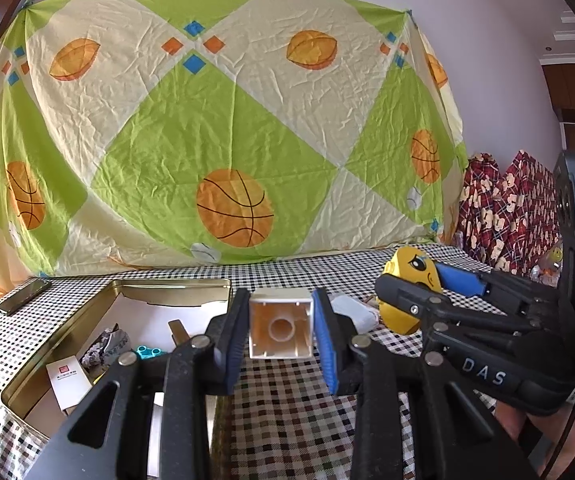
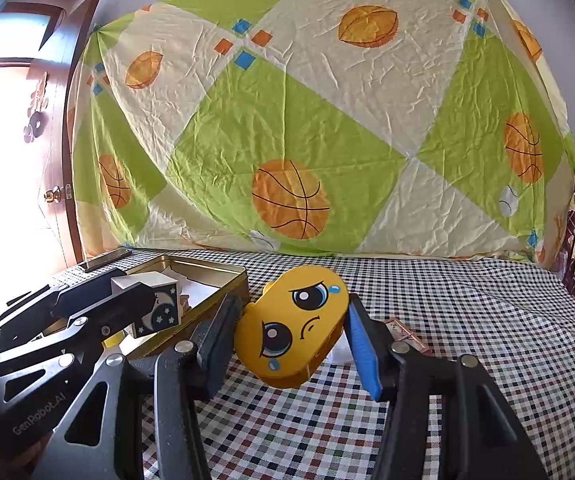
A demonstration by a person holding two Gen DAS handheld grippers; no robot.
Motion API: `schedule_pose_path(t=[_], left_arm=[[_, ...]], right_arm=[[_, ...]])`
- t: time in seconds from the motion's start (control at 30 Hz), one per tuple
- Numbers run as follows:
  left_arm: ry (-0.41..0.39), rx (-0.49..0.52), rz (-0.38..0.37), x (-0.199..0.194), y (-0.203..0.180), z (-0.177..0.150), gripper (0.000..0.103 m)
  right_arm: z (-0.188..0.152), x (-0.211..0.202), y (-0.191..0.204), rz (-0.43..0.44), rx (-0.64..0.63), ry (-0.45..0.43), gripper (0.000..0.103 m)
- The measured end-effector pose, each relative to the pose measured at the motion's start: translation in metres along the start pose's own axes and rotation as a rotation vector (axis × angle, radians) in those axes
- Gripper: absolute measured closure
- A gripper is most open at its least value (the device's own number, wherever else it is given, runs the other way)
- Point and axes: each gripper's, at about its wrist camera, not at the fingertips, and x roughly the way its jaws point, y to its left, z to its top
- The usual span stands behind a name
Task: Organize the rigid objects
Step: 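Carry the cream brick in the left tool and emoji block in the right tool toward the tin, then lower the cream brick and emoji block into the tin and open both tools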
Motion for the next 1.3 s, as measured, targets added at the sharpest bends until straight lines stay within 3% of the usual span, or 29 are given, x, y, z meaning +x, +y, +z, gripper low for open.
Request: schedule_pose_path(t=[1.3], left_arm=[[-0.056, -0.047, 0.045, -0.028, 0.043, 0.001, 0.072]], right_arm=[[0.002, 0.012, 0.045, 0.067, -0.041, 0.006, 0.048]])
